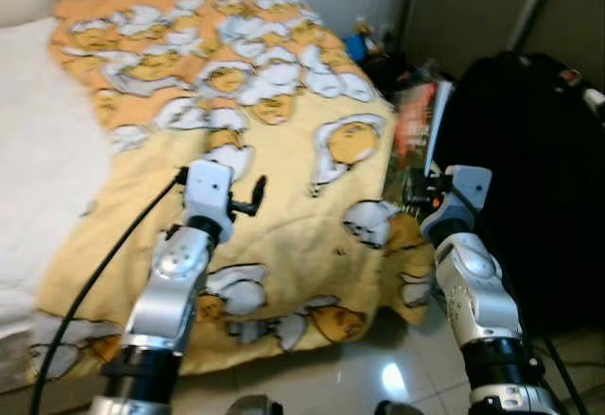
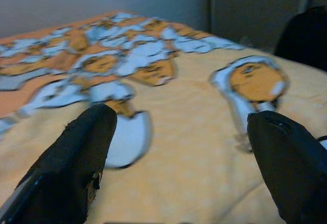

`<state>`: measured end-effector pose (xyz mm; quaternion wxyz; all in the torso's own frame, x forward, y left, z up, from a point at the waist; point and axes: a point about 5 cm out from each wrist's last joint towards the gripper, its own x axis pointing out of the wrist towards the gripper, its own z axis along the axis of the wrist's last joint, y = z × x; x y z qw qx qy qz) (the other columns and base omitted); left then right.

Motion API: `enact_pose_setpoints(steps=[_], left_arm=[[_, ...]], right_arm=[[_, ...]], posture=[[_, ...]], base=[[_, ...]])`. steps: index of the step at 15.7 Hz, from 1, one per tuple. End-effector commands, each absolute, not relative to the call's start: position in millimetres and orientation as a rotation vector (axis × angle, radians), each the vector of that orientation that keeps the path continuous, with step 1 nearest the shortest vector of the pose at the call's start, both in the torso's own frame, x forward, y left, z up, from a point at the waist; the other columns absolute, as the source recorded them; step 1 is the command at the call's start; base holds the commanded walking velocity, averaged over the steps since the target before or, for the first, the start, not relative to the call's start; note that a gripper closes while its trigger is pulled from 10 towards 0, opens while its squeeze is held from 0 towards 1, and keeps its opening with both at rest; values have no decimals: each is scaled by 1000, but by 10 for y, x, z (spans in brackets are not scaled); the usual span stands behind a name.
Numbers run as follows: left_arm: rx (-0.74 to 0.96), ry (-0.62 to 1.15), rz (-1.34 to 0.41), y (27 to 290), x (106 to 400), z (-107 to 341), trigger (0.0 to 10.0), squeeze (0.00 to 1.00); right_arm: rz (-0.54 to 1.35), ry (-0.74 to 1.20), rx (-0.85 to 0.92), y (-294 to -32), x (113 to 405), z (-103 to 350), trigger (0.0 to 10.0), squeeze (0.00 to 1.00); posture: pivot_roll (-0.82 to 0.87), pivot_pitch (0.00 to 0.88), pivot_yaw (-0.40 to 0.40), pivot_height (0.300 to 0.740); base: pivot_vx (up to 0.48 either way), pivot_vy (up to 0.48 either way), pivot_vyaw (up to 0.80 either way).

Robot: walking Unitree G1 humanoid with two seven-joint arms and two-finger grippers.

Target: Clean up the room

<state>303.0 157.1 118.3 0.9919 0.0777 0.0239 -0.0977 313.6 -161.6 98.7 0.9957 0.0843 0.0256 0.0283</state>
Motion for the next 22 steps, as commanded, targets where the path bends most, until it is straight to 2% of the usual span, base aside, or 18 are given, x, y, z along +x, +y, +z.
enact_pose_setpoints(steps=[1,22], left_arm=[[155,50,-186,1589,3038,1190,10000,173],[144,52,-170,1634,3040,1201,10000,173]], right_arm=[[98,-6,164,-1524,3174,1122,10000,0],[131,-17,174,-1446,3186,1171,10000,0]], posture=[[32,23,54,740],[40,24,58,740]], base=[[0,405,0],[0,406,0]])
